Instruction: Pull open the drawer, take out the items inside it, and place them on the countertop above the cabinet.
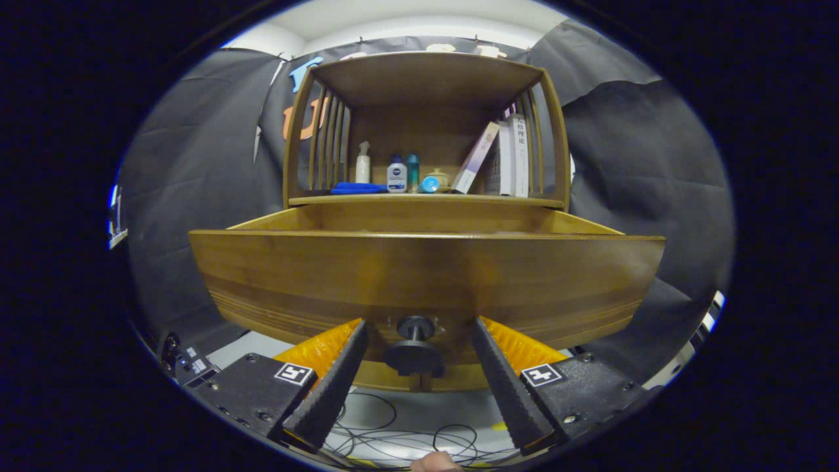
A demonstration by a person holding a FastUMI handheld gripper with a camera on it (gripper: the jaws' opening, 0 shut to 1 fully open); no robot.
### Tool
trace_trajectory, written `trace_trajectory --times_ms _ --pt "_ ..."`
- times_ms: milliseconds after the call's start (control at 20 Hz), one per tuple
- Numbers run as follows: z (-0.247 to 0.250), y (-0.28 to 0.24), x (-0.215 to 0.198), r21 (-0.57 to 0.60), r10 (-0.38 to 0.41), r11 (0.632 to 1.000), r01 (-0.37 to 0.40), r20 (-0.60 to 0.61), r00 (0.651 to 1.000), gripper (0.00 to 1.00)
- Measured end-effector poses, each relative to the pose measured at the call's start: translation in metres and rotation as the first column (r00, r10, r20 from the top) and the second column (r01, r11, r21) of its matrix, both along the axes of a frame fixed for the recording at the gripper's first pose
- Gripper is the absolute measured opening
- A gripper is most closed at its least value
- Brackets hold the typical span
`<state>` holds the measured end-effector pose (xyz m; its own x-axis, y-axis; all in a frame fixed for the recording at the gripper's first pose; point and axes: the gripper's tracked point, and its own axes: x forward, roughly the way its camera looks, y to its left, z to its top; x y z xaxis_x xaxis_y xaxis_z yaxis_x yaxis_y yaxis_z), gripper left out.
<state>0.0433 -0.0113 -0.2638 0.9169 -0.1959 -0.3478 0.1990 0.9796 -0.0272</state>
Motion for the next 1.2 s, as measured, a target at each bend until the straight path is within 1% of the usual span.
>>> trace_trajectory --times_ms 150,250,600,750,950,1200 --pt "0.000 0.004 0.000 -0.029 -0.029 0.999 0.030 0.019 0.999 1.00" --pt "-0.001 0.004 0.001 -0.043 -0.028 0.999 0.029 0.024 0.999 1.00" --pt "0.000 -0.004 0.015 -0.013 0.001 1.000 -0.001 0.006 1.000 1.00" --pt "0.001 -0.005 0.019 -0.027 0.003 1.000 -0.003 0.013 1.000 1.00" --pt "0.002 -0.007 0.039 -0.023 0.001 1.000 -0.001 -0.001 1.000 1.00" --pt "0.002 -0.013 0.080 -0.020 -0.004 1.000 0.003 -0.020 1.000 1.00"
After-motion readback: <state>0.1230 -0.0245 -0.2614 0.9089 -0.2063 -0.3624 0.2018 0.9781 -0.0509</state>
